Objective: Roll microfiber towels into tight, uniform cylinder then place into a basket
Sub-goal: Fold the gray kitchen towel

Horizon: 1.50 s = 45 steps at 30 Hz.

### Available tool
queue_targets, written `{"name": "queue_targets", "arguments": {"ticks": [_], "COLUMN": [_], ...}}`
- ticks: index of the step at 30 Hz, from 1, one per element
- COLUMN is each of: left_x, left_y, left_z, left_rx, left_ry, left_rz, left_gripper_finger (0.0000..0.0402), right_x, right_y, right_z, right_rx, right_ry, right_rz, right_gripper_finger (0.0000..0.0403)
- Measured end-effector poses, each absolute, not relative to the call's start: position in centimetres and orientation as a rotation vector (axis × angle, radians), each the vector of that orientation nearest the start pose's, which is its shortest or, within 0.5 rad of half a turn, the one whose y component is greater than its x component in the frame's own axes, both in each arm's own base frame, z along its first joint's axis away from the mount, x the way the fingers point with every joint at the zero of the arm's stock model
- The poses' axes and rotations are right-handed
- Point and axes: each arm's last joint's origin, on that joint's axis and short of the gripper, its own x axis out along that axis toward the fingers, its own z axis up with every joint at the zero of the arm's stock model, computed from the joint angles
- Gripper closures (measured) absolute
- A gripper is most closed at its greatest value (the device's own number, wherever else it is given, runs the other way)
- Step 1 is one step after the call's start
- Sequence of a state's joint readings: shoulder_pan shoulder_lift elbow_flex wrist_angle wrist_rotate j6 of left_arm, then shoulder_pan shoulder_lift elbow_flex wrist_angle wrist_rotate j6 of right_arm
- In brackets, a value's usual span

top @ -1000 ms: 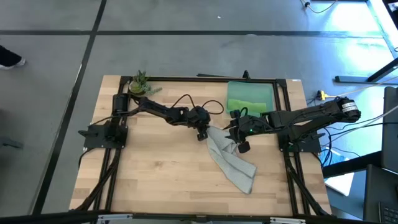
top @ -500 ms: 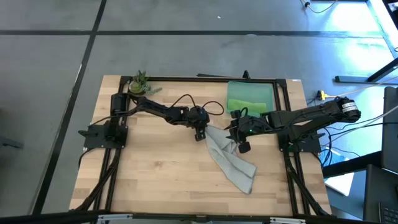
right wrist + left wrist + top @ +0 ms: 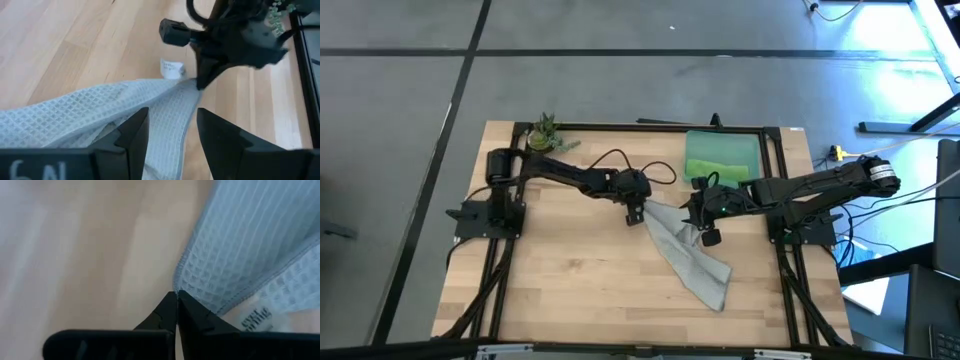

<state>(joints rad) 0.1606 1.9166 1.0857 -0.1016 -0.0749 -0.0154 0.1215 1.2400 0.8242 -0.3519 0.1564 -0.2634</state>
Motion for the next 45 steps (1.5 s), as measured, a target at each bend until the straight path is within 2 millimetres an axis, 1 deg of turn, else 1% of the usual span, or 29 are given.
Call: {"name": "queue_targets", "arguments": {"ticks": [3,7,9,15,20,23,26,30,33,38,41,45], "left_x": [36.5,35.5,35.1,34.3,34.2,34.1,34.1,34.1,34.1,34.2,34.2,34.2], "left_y": [6.1,5.6,5.3,4.5,4.2,4.2,3.9,3.6,3.2,2.7,2.5,2.4], "left_z": [14.8,16.0,16.6,17.8,18.2,18.1,18.1,18.1,18.1,18.1,18.1,18.1], "left_rx": [-0.026,-0.003,0.01,0.048,0.049,0.051,0.052,0.053,0.059,0.067,0.07,0.072], "left_ry": [0.952,1.001,1.014,1.044,1.036,1.044,1.052,1.056,1.055,1.054,1.053,1.053], "left_rz": [0.265,0.286,0.293,0.313,0.31,0.307,0.303,0.296,0.286,0.272,0.266,0.264], "left_gripper_finger": [0.0401,0.0401,0.0401,0.0401,0.0401,0.0401,0.0401,0.0401,0.0401,0.0401,0.0401,0.0401], "right_x": [25.0,24.8,24.6,24.1,24.1,24.1,23.8,22.9,22.4,22.5,22.8,22.8], "right_y": [2.7,2.8,2.9,3.2,3.3,3.0,2.2,0.9,0.1,-1.2,-1.8,-2.4], "right_z": [24.2,23.9,23.5,22.1,22.1,22.1,21.7,21.1,20.5,18.7,17.5,16.2], "right_rx": [-0.35,-0.332,-0.28,-0.16,-0.076,-0.01,0.086,0.266,0.388,0.512,0.557,0.566], "right_ry": [0.763,0.795,0.809,0.845,0.849,0.857,0.911,0.981,1.032,1.117,1.179,1.265], "right_rz": [0.091,0.136,0.159,0.263,0.27,0.158,-0.033,-0.333,-0.488,-0.647,-0.676,-0.733], "right_gripper_finger": [0.0234,0.0234,0.0234,0.0234,0.0234,0.0234,0.0234,0.0234,0.0234,0.0234,0.0234,0.0234]}}
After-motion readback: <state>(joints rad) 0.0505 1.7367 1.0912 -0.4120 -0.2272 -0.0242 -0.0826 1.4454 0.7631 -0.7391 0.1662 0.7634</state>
